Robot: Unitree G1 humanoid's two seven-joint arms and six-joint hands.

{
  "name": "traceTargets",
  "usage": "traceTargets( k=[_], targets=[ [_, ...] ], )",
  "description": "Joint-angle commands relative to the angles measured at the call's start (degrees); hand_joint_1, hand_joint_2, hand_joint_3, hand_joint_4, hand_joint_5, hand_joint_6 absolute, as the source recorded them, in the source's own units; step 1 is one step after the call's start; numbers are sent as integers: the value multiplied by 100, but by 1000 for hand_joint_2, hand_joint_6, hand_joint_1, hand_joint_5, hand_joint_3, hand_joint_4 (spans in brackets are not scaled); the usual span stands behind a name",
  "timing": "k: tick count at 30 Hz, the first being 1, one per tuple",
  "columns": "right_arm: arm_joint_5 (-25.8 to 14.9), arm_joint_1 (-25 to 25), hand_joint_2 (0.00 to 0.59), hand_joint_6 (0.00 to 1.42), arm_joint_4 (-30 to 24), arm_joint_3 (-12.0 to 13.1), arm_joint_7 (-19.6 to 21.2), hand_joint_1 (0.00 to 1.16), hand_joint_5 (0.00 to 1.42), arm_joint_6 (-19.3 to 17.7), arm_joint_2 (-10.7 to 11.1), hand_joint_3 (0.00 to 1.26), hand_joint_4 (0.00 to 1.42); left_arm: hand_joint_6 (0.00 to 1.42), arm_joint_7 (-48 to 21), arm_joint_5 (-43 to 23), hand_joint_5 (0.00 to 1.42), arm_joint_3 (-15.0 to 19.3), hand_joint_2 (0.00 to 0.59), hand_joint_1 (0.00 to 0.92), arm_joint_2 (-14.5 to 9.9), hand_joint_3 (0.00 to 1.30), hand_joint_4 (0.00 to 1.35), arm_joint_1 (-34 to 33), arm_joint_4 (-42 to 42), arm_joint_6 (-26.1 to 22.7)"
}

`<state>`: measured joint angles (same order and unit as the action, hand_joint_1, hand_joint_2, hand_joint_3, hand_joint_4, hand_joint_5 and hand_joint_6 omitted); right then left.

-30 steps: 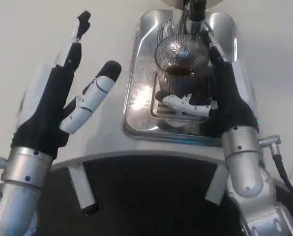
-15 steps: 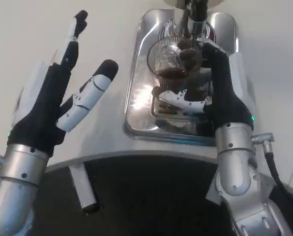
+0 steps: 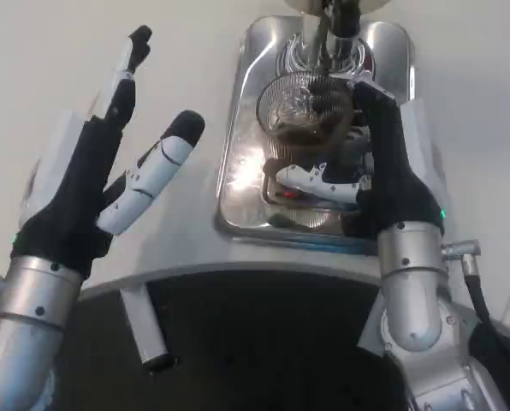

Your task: Grasp the cup under the faucet to collect the drink, then remove the cup.

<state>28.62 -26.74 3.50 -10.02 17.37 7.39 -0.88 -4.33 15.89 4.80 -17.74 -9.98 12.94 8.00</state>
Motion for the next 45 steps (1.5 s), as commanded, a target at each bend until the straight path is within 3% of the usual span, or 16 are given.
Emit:
traceTargets(
  k=[1,8,14,18,20,23,26,33,45],
  targets=[
    [-81,169,525,986,-516,20,-169,1162,753,31,17,679,676,0,13,186,0,25,211,0,-141,0,0,238,61,-89],
    [-85,588,528,986,-1076,-34,-537,1162,755,144,133,686,682,0,-31,1200,0,-123,203,0,-510,0,0,510,238,-369],
    [-98,993,548,959,-1636,-87,-793,1162,752,198,169,675,671,0,-54,2227,0,-252,183,0,-1156,0,0,659,212,-374],
    [-165,1247,556,944,-2054,-73,-1070,1162,752,170,290,667,669,0,-58,2914,0,-385,164,0,-1657,0,0,798,193,-239],
    [-250,1346,568,942,-2315,-17,-1272,1162,752,172,396,654,669,0,-18,3068,0,-420,161,0,-1793,0,0,853,171,-167],
    [-361,1474,570,941,-2603,57,-1498,1162,749,195,510,652,664,0,37,3135,0,-415,139,2,-1897,0,0,899,134,-70],
    [-475,1607,581,920,-2890,122,-1744,1162,736,215,643,638,645,0,87,3221,0,-412,123,72,-2018,0,0,910,93,55],
    [-840,2048,586,917,-3823,422,-2318,1162,734,479,899,617,621,0,114,3252,0,-357,120,105,-2202,0,0,1049,134,296],
    [-1608,3151,586,878,-5689,954,-3239,1162,697,1124,1356,580,582,0,-351,2955,0,-215,106,72,-2181,0,0,1628,1232,426]
  ],
)
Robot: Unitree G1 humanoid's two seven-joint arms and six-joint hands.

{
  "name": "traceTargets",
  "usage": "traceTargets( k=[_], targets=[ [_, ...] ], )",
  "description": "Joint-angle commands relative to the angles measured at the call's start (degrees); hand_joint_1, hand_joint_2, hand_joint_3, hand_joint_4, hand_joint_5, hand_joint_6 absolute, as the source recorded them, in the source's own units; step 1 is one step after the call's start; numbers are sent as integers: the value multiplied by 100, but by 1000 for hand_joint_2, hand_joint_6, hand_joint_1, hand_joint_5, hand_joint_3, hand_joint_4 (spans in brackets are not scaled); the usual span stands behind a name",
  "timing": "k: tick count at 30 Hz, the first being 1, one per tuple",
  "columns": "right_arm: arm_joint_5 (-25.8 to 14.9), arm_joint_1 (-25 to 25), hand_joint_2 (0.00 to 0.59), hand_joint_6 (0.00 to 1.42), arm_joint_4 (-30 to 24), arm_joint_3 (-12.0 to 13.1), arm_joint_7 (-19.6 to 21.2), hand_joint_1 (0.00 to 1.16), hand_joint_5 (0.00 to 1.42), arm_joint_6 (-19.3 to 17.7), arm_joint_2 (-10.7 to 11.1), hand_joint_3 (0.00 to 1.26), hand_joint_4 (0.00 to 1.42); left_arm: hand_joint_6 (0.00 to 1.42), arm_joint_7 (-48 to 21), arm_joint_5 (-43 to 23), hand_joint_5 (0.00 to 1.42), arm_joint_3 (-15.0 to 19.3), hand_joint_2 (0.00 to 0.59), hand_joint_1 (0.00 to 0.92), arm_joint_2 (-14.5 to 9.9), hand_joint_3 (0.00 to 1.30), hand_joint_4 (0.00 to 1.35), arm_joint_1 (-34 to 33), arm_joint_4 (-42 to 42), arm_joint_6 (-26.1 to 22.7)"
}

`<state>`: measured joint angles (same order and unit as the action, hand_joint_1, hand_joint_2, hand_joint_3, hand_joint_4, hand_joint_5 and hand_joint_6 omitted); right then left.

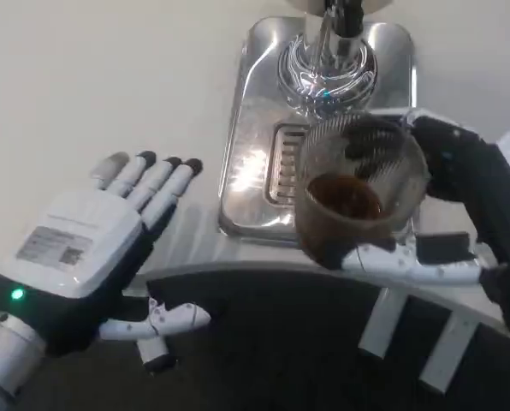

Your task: Grasp the cup under the faucet to collect the drink, then remove the cup.

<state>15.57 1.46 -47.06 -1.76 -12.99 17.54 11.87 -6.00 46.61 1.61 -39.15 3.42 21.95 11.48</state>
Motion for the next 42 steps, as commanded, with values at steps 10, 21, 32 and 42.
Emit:
traceTargets(
  k=[10,21,32,42],
  targets=[
    [-831,835,586,874,-1294,644,-564,1162,687,324,362,574,567,0,-488,-367,0,376,105,61,8,0,0,598,957,146],
    [-1339,1462,586,865,-1294,893,-590,1162,681,-290,697,574,567,0,-520,-781,0,611,108,59,9,0,0,839,1088,661],
    [-1193,1573,586,841,-1294,542,-319,1162,673,-462,687,574,569,0,-530,-804,0,595,117,54,144,0,0,735,896,771],
    [-1094,1457,586,840,-1294,413,-255,1162,678,-475,739,574,573,0,-482,-724,0,535,117,54,244,0,0,648,721,780]
  ],
)
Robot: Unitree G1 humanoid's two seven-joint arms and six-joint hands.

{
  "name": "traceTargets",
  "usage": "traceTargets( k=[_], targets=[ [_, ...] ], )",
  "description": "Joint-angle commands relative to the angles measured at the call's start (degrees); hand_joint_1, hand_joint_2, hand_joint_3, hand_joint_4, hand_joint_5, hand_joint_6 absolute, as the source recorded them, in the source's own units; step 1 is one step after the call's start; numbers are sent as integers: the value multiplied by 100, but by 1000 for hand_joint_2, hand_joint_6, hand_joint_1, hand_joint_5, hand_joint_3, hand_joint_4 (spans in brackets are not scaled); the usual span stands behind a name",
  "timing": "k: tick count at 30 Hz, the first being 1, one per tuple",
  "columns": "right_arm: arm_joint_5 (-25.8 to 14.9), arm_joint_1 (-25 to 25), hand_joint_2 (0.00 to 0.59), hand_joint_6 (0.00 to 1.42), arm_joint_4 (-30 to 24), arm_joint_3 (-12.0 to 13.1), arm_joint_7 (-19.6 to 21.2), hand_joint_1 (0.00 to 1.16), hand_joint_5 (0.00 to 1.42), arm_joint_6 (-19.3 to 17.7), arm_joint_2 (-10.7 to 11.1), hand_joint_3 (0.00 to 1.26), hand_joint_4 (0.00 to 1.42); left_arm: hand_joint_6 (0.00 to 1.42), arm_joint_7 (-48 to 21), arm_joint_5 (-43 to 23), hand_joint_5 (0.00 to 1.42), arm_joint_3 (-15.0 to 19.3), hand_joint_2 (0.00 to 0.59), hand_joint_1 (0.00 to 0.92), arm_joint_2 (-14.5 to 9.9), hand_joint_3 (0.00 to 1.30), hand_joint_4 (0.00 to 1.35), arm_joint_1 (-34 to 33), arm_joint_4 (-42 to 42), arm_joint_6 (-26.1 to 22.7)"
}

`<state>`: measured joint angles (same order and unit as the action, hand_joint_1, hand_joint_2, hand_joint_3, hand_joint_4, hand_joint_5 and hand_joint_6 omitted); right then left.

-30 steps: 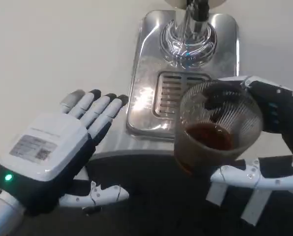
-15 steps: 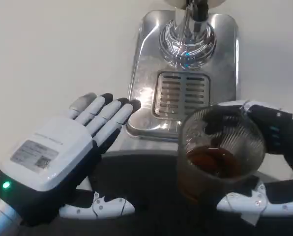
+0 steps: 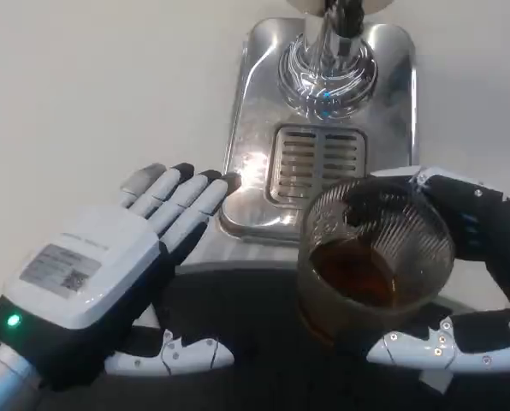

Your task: Grasp the cup under the faucet to collect the drink, then remove the cup.

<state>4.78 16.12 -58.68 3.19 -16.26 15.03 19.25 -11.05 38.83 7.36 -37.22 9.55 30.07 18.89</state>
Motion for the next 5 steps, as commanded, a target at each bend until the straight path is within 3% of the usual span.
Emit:
traceTargets(
  k=[1,5],
  targets=[
    [-8,-10,586,840,-132,-95,78,1162,677,-215,-3,574,573,0,25,59,0,-48,118,55,62,0,0,32,-98,35],
    [4,0,586,840,-132,-117,102,1162,673,-186,-28,574,569,0,20,70,0,-64,121,59,84,0,0,14,-114,23]
  ],
)
